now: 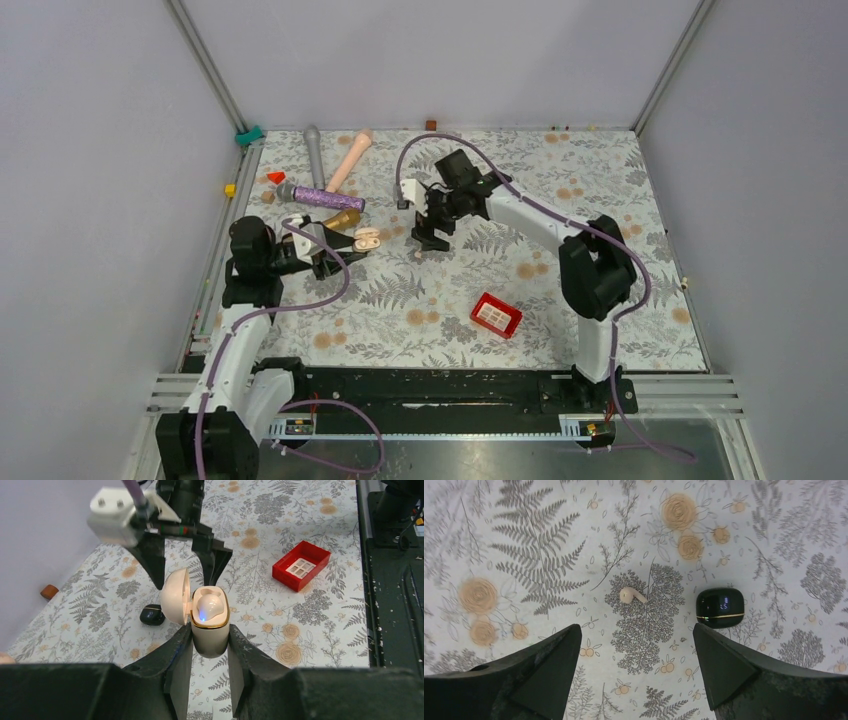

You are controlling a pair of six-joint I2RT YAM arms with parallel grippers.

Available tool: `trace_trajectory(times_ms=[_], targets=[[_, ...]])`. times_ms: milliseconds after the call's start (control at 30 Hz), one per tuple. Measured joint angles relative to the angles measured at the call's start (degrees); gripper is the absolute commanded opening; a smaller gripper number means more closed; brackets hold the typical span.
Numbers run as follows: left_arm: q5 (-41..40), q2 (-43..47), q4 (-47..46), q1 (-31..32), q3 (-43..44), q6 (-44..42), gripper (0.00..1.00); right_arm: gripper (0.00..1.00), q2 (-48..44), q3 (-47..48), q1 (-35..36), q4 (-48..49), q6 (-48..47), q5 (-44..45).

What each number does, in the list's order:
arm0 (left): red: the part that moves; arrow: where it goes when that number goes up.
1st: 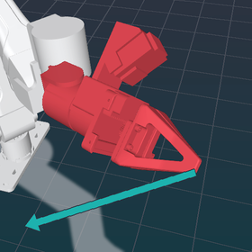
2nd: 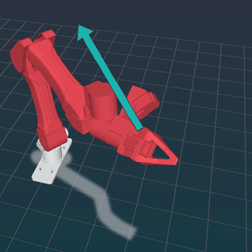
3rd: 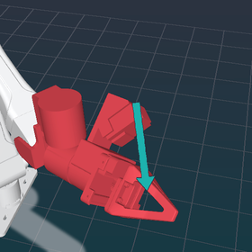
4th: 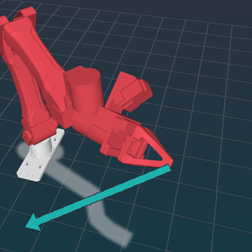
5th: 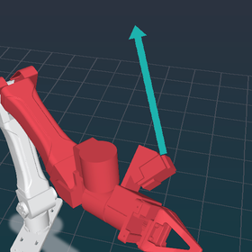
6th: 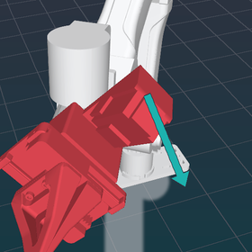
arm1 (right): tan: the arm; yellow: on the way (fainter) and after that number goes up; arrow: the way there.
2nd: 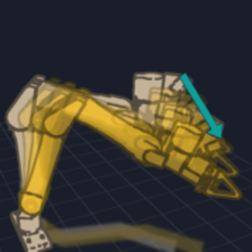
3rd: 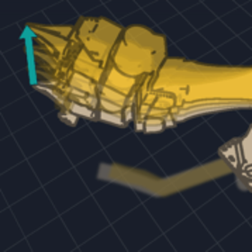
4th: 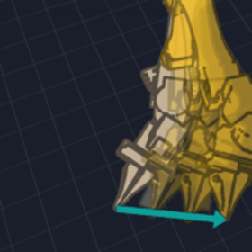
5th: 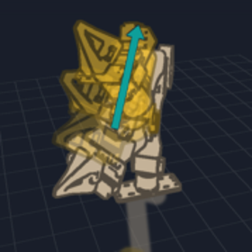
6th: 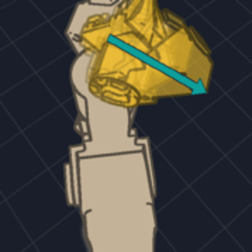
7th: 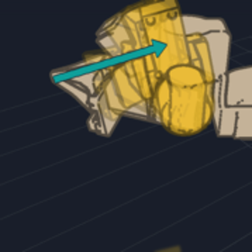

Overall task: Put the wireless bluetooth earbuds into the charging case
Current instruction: Pick up the earbud from the center of the board.

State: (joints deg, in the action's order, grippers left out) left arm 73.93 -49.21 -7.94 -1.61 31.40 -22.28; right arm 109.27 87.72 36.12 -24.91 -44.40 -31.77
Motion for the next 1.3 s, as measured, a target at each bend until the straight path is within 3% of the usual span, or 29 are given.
trace_trajectory(times_ms=[300,400,633,867,1067,1233,1300], targets=[[5.33,0.0,5.01,-3.48,0.02,-3.48,0.0,0.94,9.18,7.67,2.78,-12.02,-16.76,5.84],[7.39,0.0,10.54,-5.07,0.68,-8.11,0.0,0.94,10.84,8.76,2.91,-13.84,-20.33,5.62],[11.76,-4.15,40.79,-10.97,10.45,-35.32,0.0,0.92,16.41,12.44,3.61,-16.65,-24.96,5.7],[12.48,-10.43,67.14,-12.11,14.58,-62.49,0.0,0.9,20.11,15.15,5.16,-17.09,-25.9,7.08],[12.83,-15.93,86.09,-12.11,18.16,-83.19,0.0,0.76,21.0,17.35,6.49,-18.12,-27.1,9.31],[13.05,-18.32,93.74,-12.11,18.88,-91.36,0.0,0.7,22.1,18.6,7.13,-19.02,-27.78,11.8],[13.11,-18.29,95.1,-12.11,18.88,-92.76,0.0,0.61,22.12,18.6,7.13,-19.32,-28.0,12.28]])
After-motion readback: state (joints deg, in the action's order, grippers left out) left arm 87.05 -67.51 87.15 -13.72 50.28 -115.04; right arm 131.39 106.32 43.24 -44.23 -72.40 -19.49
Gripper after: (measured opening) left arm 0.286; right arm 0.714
